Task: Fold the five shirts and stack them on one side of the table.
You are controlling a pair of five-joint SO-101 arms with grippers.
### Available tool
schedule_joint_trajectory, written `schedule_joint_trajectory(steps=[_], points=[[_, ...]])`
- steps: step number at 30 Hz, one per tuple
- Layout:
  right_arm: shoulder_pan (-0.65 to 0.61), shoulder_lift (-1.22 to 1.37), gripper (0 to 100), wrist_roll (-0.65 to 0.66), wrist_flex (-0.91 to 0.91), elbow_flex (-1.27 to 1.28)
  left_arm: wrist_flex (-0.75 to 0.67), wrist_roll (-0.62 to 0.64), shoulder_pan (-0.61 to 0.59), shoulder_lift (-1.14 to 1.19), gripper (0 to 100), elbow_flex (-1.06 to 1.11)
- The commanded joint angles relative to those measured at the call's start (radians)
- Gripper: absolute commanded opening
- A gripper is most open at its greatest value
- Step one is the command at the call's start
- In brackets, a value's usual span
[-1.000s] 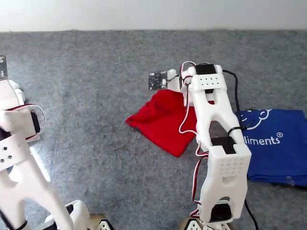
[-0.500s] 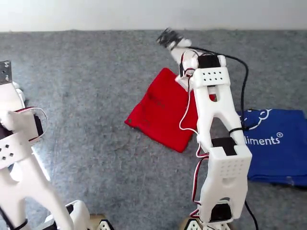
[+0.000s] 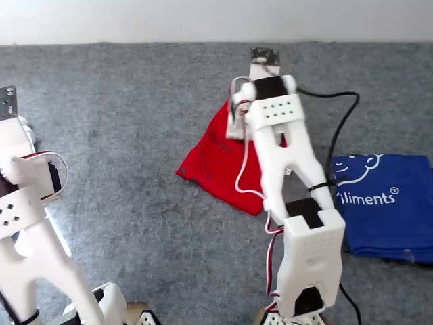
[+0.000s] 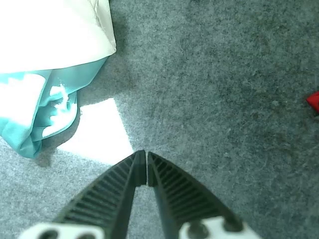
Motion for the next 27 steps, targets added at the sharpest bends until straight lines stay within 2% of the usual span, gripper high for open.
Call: schedule_joint_trajectory(steps=[1, 6, 13, 21, 24, 27], points=[[-0.028, -0.045, 32.4, -0.164, 0.047, -0.031, 0.009, -0.009, -0.003, -0.018, 1, -0.004], [-0.024, 0.016, 48.2, -0.278, 0.031, -0.032, 0.009, -0.009, -0.003, -0.021, 1, -0.004], [0.036, 0.105, 48.6, -0.318, -0.041, -0.034, 0.011, -0.009, -0.003, -0.021, 1, -0.004], [0.081, 0.334, 48.5, -0.316, -0.199, -0.035, 0.011, -0.009, -0.003, -0.021, 1, -0.004], [0.077, 0.394, 42.6, -0.316, -0.206, -0.035, 0.011, -0.009, -0.003, -0.021, 1, -0.004], [0.077, 0.412, 28.6, -0.311, -0.202, -0.060, 0.011, -0.009, -0.003, -0.021, 1, -0.004]])
